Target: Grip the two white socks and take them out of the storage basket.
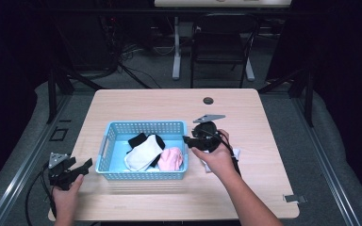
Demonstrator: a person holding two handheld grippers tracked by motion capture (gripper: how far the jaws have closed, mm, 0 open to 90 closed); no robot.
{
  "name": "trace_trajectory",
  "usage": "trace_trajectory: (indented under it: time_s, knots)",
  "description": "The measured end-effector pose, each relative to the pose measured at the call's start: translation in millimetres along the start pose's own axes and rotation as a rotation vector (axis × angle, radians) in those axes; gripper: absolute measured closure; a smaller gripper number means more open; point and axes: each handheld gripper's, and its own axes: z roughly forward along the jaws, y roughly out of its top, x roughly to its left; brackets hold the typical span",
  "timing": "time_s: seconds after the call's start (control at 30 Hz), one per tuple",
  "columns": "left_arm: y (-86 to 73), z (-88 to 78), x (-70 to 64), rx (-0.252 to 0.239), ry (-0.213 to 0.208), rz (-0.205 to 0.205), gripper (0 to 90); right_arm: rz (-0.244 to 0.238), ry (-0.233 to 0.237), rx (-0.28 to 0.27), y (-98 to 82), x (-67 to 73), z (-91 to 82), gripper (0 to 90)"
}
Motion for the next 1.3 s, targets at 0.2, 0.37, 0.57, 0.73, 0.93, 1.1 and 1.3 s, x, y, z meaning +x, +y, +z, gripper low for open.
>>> trace_trajectory:
  time_s: [0.2, 0.37, 0.57, 0.73, 0.93, 1.1, 1.3]
  knots:
    - [0.2, -0.6, 1.0, -0.001, 0.000, -0.001, 28.8, -0.037, 0.032, 0.049, 15.7, 16.6, 19.0, 56.0]
    - [0.1, -0.3, 1.1, 0.001, 0.000, -0.001, 28.8, -0.055, 0.050, 0.078, 25.3, 26.7, 29.7, 57.9]
    - [0.3, -0.8, 1.3, -0.002, 0.000, -0.004, 28.8, -0.062, 0.062, 0.115, 34.2, 35.5, 44.2, 58.5]
    - [0.3, -0.6, 1.3, -0.003, 0.000, -0.003, 28.8, -0.033, 0.078, 0.160, 41.6, 40.7, 63.4, 59.8]
    - [0.3, -0.6, 1.6, -0.004, 0.000, -0.005, 28.7, -0.007, 0.068, 0.230, 46.7, 45.1, 86.7, 63.9]
    - [0.4, -0.7, 1.6, -0.005, 0.000, -0.005, 28.7, 0.006, 0.064, 0.280, 48.2, 49.3, 103.8, 65.3]
    - [0.6, -0.7, 1.5, -0.006, -0.001, -0.005, 28.7, 0.060, 0.074, 0.340, 47.4, 48.9, 123.4, 67.5]
